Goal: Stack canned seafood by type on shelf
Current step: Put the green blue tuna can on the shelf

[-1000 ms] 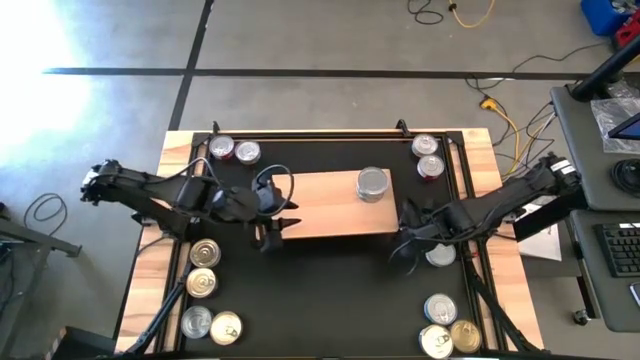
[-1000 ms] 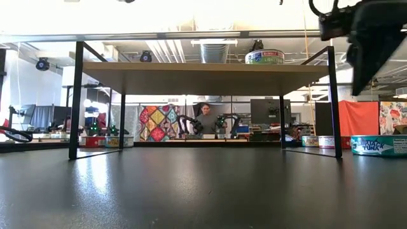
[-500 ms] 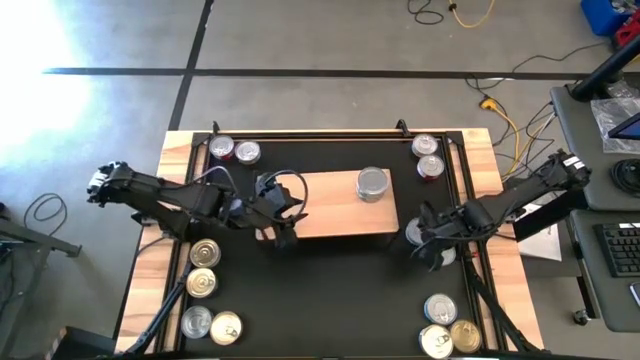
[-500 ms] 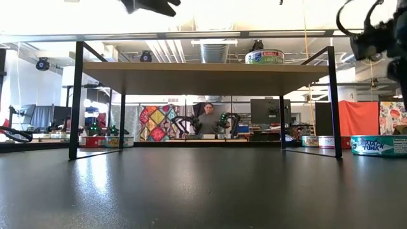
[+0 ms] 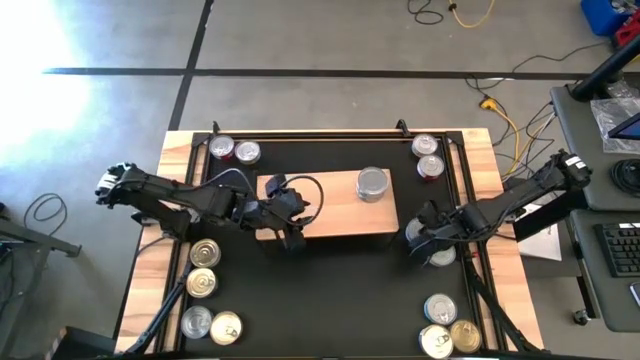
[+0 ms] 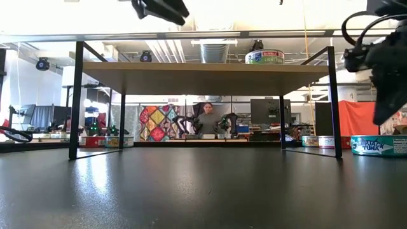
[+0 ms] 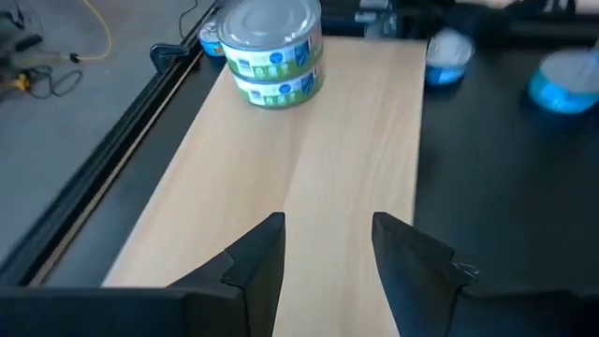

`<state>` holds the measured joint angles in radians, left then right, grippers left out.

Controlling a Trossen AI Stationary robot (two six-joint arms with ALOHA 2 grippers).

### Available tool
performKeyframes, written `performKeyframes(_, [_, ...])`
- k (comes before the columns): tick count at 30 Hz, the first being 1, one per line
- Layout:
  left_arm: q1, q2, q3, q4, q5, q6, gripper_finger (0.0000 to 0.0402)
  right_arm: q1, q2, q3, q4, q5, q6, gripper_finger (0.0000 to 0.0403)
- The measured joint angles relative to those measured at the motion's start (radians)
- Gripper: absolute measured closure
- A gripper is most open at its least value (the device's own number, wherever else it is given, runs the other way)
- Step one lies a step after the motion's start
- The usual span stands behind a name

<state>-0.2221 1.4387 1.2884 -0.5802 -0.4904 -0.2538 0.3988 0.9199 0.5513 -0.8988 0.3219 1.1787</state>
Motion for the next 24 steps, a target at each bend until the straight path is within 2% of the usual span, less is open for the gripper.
performKeyframes(3, [0.009,0.032,0.001,-0.015,-0.022,0.060,0.0266,0.000,0.018,-0.013,0.000,0.047,-0.002,0.0381])
performKeyframes(7, [0.011,0.072,0.023,-0.022,-0.139,-0.056,0.0281,0.000,0.057,-0.053,0.024,0.072,0.029,0.0384])
performKeyframes(9, [0.012,0.076,0.052,-0.017,-0.155,-0.100,0.0288,0.004,0.077,-0.072,0.056,0.069,0.039,0.0387])
performKeyframes(12, [0.002,0.076,0.096,-0.030,-0.154,-0.078,0.0299,0.025,0.105,-0.079,0.101,0.054,0.006,0.0392])
performKeyframes(14, [-0.004,0.072,0.133,-0.091,-0.153,-0.052,0.0306,0.051,0.119,-0.079,0.141,0.039,-0.019,0.0392])
performKeyframes(19, [-0.030,0.066,0.255,-0.379,-0.151,-0.089,0.0319,0.123,0.143,-0.080,0.251,-0.030,0.008,0.0391])
performKeyframes(24, [-0.090,0.066,0.294,-0.471,-0.147,-0.164,0.0323,0.210,0.236,-0.079,0.469,-0.080,0.040,0.0390])
